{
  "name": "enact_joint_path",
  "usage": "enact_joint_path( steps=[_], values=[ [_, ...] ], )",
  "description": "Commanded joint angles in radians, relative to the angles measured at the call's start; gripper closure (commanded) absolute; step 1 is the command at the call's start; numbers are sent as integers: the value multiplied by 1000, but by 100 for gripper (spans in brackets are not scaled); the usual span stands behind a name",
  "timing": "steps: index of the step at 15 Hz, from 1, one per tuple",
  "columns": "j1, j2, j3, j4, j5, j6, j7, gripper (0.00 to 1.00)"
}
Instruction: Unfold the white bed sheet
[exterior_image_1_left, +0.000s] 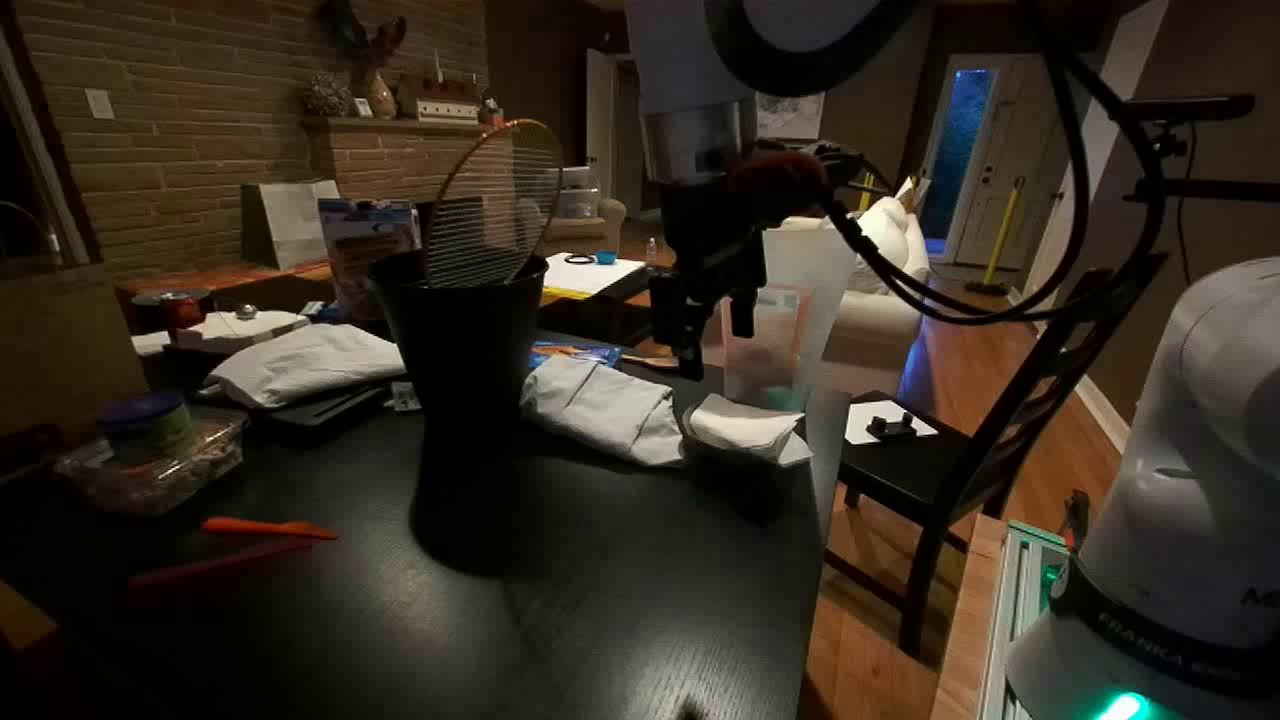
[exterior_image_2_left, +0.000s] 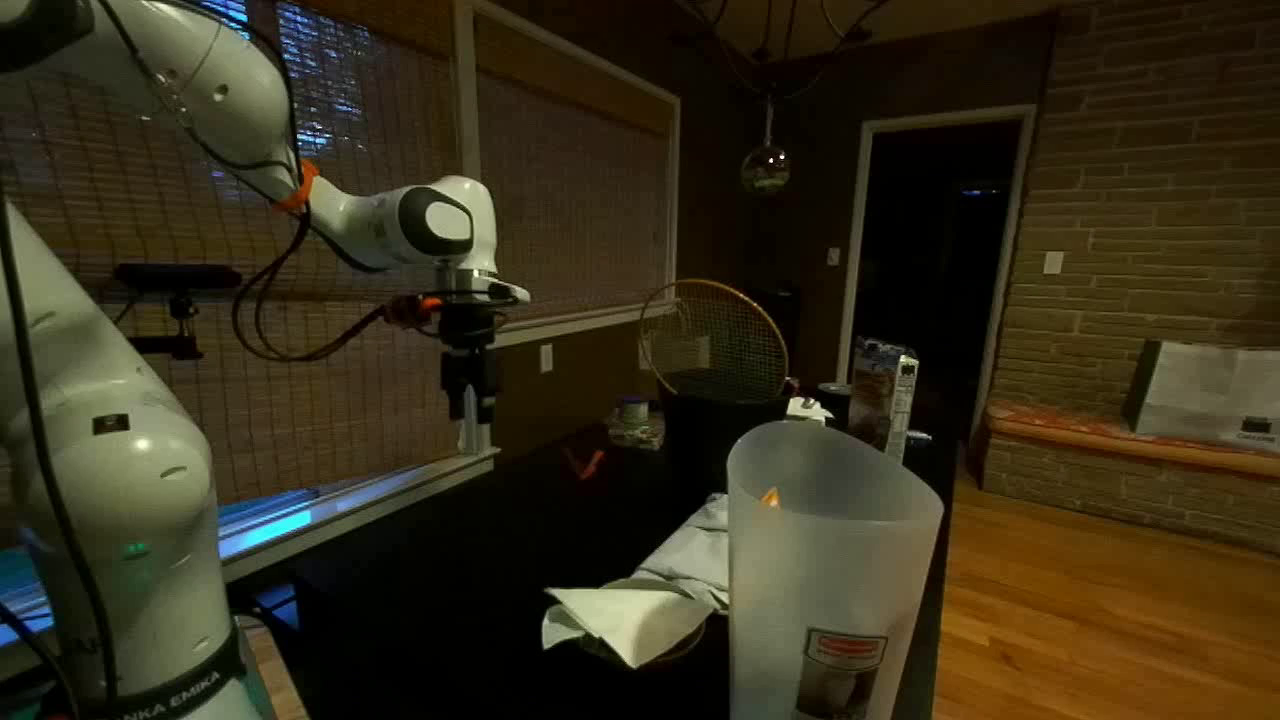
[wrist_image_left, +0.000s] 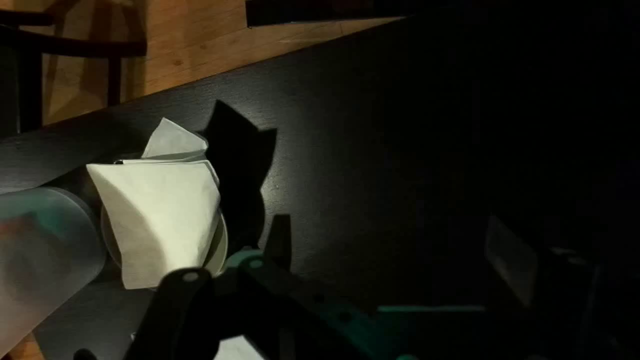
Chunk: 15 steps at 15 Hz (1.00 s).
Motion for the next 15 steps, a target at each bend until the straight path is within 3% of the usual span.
enact_joint_path(
  steps=[1,7,8,10,13,15],
  values=[
    [26,3,-24,1,-10,-2,9,0],
    [26,3,-24,1,-10,-2,9,0],
    [-2,18,0,-4,-80,33,79,0],
    [-26,67,1,-13,-201,115,83,0],
    [-72,160,-12,-19,-430,264,139,0],
    [-99,259,-42,-2,-524,354,193,0]
  ],
)
